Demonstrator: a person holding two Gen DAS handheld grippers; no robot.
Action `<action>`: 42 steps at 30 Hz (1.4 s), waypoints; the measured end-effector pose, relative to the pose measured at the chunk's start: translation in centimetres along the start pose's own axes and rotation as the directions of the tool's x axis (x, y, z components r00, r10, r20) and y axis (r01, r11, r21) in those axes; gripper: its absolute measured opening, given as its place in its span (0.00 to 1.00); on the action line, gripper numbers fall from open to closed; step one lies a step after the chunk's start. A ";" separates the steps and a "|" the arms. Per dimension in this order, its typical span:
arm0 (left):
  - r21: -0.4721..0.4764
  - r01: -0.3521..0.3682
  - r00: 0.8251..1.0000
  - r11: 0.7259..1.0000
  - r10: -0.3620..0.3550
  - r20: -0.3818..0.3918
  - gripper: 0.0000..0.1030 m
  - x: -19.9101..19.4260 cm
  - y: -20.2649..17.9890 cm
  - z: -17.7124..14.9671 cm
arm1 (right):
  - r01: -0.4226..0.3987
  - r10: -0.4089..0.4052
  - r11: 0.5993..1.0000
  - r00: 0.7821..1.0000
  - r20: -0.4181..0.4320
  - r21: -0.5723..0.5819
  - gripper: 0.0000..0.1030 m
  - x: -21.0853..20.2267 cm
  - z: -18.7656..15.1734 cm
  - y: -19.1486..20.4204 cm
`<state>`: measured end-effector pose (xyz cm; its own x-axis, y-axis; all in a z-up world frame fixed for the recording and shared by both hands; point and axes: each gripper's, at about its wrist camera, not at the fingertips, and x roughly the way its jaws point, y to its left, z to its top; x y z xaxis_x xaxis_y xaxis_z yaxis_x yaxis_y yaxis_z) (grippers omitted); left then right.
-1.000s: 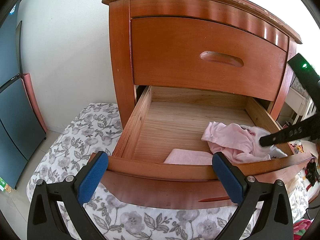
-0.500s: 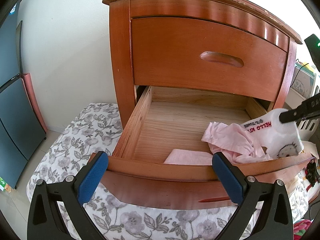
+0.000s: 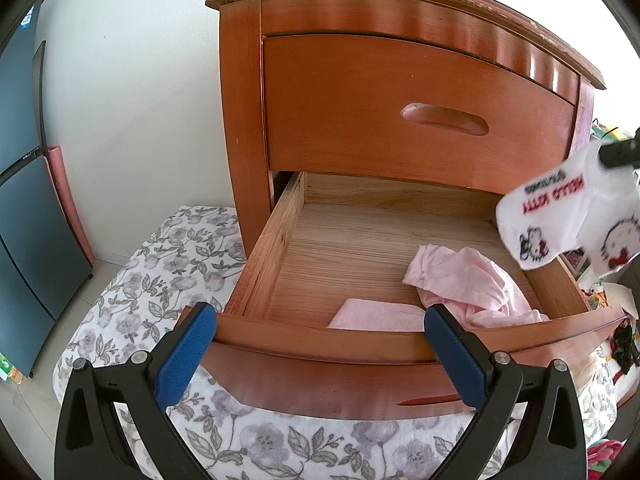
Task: Take underwear out of drawer
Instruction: 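Lift the white Hello Kitty garment out of the drawer with the right gripper, then carry the white garment over the bed with the right gripper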
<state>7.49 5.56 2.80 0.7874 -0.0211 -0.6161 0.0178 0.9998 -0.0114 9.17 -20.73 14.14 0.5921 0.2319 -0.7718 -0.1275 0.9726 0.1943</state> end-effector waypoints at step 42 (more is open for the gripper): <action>0.000 0.001 1.000 1.000 -0.001 0.001 1.00 -0.1 0.0 -0.1 | 0.135 -0.136 0.948 0.991 -0.014 0.288 0.04 -3.8 -6.2 -16.2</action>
<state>7.40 5.58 2.80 0.7877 -0.0218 -0.6156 0.0187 0.9998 -0.0115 4.05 -37.24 10.23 0.5928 0.0971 -0.7995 0.1883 0.9485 0.2549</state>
